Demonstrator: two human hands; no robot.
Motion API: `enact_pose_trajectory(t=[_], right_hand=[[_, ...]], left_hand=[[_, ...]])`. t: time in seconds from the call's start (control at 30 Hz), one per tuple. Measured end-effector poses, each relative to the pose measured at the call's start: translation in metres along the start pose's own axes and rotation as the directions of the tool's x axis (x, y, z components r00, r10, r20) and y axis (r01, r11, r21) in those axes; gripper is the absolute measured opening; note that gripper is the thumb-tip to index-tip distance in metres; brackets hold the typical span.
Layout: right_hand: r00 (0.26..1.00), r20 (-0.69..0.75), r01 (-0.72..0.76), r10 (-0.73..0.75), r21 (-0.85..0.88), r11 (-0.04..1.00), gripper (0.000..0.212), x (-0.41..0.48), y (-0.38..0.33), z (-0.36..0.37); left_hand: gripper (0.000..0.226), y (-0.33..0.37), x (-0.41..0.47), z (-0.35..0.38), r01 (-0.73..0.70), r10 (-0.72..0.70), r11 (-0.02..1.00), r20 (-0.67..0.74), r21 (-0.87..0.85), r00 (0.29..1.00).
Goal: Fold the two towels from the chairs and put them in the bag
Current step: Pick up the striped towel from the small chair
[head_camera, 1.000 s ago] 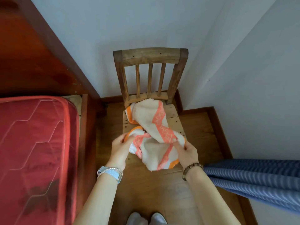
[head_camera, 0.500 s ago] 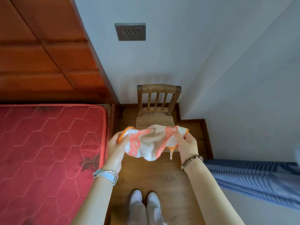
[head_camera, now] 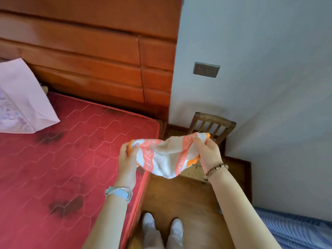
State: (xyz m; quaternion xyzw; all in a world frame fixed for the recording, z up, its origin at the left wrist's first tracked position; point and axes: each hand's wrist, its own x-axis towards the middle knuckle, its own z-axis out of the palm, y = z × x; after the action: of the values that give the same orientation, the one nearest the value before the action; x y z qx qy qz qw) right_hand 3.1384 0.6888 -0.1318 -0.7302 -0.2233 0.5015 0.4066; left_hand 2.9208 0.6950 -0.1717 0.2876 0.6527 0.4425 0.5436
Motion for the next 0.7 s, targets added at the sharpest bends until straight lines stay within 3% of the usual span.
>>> enact_pose_trajectory(t=[0.1,0.2,0.37,0.43,0.57,0.7], right_hand=[[0.998,0.063,0.032,-0.032,-0.006,0.999,0.069,-0.011,-0.009,0.044],[0.991,0.129,0.045,-0.038,-0.047,0.998,0.046,-0.02,-0.02,0.088],[0.971,0.224,0.103,-0.082,-0.084,0.991,0.033,-0.039,-0.039,0.163],[0.959,0.264,0.14,-0.106,-0.115,0.983,0.039,-0.047,-0.045,0.194],[0.917,0.373,0.211,-0.14,-0.157,0.965,0.033,-0.063,-0.055,0.258],[0.857,0.489,0.27,-0.16,-0.163,0.949,0.024,-0.082,-0.053,0.318]], left_hand=[[0.017,0.004,0.004,-0.045,0.008,-0.014,0.999,-0.119,-0.051,0.993],[0.013,0.01,0.005,-0.093,0.018,-0.046,0.991,-0.207,-0.133,0.977],[0.009,0.017,0.015,-0.182,-0.042,-0.013,0.987,-0.334,-0.157,0.942],[0.01,0.023,0.018,-0.215,-0.057,-0.005,0.986,-0.369,-0.156,0.93],[0.024,0.032,0.019,-0.279,-0.102,-0.005,0.971,-0.443,-0.217,0.897],[0.019,0.024,0.02,-0.326,-0.113,-0.016,0.969,-0.509,-0.221,0.86]])
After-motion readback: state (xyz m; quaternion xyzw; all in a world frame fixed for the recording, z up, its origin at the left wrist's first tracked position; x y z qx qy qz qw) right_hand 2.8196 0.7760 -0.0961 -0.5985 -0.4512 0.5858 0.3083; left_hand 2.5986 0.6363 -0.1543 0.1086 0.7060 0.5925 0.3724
